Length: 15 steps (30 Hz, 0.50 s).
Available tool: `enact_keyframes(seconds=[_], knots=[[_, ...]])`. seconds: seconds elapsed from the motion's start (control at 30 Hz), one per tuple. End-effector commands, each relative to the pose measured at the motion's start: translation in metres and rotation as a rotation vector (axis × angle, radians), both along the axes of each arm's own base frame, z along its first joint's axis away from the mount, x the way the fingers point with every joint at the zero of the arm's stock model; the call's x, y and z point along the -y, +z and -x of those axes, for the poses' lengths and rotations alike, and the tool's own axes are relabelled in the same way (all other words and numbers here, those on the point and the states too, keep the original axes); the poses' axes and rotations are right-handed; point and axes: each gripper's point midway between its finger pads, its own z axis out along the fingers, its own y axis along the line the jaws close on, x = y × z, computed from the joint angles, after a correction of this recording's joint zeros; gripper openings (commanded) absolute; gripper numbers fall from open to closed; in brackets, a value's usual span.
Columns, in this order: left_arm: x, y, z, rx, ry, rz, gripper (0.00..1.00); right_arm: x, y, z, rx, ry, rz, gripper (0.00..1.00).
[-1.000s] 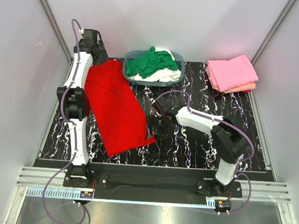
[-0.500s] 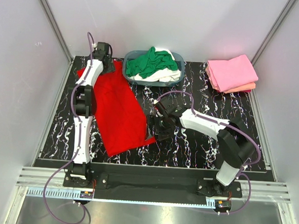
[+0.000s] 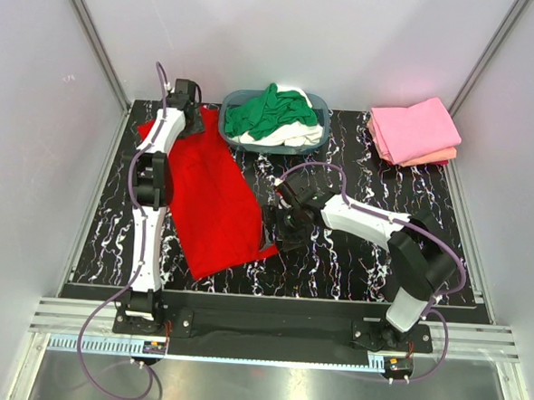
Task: Fold and stack the t-shirts
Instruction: Fold the tshirt
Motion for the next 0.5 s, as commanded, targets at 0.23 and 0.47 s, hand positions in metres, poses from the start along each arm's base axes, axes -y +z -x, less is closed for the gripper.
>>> enact_keyframes(seconds=[0.23,0.47], knots=[[-0.0036,-0.0038,-0.0017,-0.004,0.056,0.006,0.48,-0.0038,0.0177,-0.002,0.047,0.032,-0.024,0.82],[-0.0043,-0.0013,-0.0027,0.006,0.054,0.006,0.3,-0.004,0.0167,-0.0019,0.042,0.032,-0.021,0.81]])
